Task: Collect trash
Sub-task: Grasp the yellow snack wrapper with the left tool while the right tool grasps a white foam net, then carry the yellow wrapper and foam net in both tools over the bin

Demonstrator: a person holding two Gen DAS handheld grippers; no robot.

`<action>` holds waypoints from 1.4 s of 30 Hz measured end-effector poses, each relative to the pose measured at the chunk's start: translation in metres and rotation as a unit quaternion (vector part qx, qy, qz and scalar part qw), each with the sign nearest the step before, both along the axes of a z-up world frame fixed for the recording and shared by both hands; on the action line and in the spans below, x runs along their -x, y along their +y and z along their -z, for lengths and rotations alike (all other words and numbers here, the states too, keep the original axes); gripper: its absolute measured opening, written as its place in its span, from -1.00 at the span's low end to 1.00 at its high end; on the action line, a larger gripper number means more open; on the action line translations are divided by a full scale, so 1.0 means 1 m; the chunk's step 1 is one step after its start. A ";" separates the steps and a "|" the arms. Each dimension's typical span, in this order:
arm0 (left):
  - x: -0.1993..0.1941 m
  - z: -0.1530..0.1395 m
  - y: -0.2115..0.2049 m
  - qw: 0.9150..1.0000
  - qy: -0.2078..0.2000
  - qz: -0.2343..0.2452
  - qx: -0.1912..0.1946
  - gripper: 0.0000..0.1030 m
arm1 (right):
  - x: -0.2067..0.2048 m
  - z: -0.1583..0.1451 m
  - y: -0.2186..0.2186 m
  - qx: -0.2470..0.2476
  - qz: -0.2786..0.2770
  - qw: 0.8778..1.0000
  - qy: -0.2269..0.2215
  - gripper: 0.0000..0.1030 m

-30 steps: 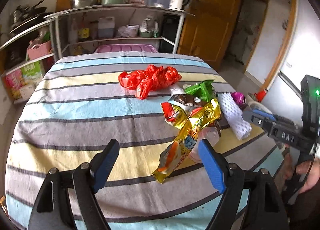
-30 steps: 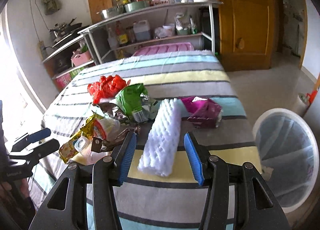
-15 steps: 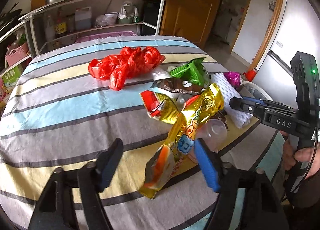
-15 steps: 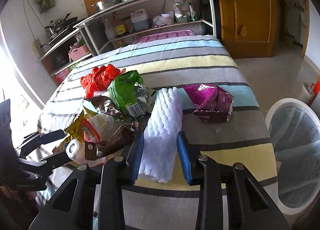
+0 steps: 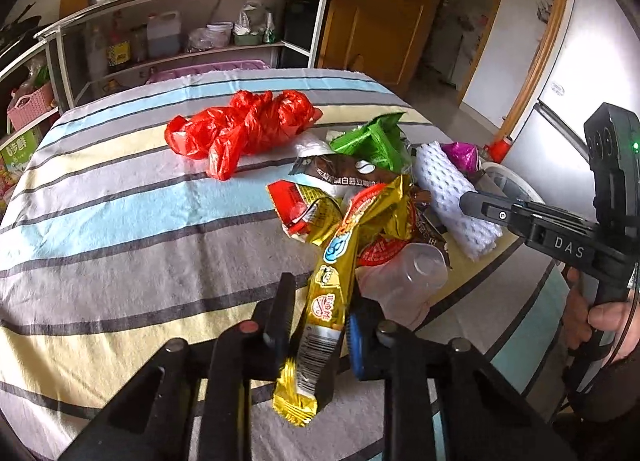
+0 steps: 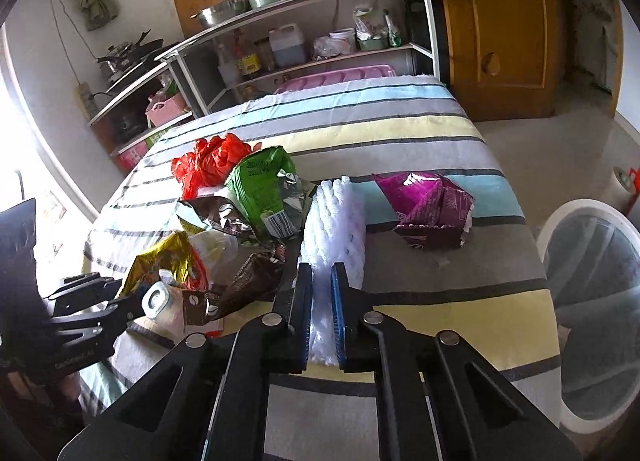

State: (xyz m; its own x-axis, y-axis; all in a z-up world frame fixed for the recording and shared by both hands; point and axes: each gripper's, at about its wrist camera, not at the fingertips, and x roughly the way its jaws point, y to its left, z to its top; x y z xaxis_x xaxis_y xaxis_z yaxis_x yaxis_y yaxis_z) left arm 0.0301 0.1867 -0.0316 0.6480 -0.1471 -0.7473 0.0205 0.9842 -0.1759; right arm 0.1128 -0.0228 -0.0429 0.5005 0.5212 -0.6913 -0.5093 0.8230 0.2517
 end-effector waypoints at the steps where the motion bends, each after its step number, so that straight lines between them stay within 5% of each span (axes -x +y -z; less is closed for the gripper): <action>1: 0.001 -0.001 0.000 1.000 -0.002 -0.002 0.000 -0.56 | 0.000 0.000 0.000 -0.001 0.000 1.000 0.000 -0.85; 22: 0.009 -0.033 -0.015 0.999 -0.041 -0.009 0.007 -0.59 | 0.022 -0.026 -0.028 -0.044 0.005 0.999 -0.031 -0.86; 42: -0.030 -0.060 -0.126 0.995 -0.069 0.074 -0.012 -0.59 | 0.029 -0.058 -0.130 -0.054 0.100 0.991 -0.072 -0.86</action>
